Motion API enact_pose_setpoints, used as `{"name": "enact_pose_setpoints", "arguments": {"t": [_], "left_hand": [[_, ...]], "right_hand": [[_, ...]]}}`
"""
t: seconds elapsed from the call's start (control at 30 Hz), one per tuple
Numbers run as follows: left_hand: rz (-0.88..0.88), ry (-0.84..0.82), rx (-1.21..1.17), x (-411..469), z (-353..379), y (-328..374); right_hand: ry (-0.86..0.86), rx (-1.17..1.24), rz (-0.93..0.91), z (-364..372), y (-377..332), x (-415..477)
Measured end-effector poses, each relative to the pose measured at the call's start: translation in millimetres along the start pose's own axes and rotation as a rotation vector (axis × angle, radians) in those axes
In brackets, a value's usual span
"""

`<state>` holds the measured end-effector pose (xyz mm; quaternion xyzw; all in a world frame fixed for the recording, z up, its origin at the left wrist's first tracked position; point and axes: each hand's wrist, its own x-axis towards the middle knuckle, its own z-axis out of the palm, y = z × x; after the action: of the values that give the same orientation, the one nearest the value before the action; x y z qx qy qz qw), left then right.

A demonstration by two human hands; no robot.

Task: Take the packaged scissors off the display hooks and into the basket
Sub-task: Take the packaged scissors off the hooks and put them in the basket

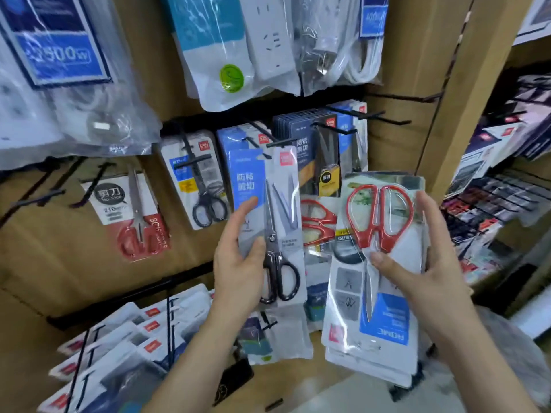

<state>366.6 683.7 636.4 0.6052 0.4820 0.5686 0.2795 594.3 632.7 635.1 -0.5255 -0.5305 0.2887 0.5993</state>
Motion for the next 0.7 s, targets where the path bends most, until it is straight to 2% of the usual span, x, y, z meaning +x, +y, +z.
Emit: {"name": "enact_pose_setpoints", "arguments": {"t": [0.2, 0.37, 0.53, 0.7], "left_hand": [[0.019, -0.04, 0.1, 3, 10, 1], [0.031, -0.026, 0.171, 4, 13, 1], [-0.064, 0.035, 0.262, 20, 14, -6], [-0.121, 0.024, 0.497, 58, 14, -24]], "right_hand": [[-0.029, 0.06, -0.031, 0, 8, 16], [-0.046, -0.011, -0.059, 0, 14, 23], [-0.059, -0.039, -0.062, 0, 20, 27], [-0.058, -0.058, -0.052, 0, 22, 30]]}}
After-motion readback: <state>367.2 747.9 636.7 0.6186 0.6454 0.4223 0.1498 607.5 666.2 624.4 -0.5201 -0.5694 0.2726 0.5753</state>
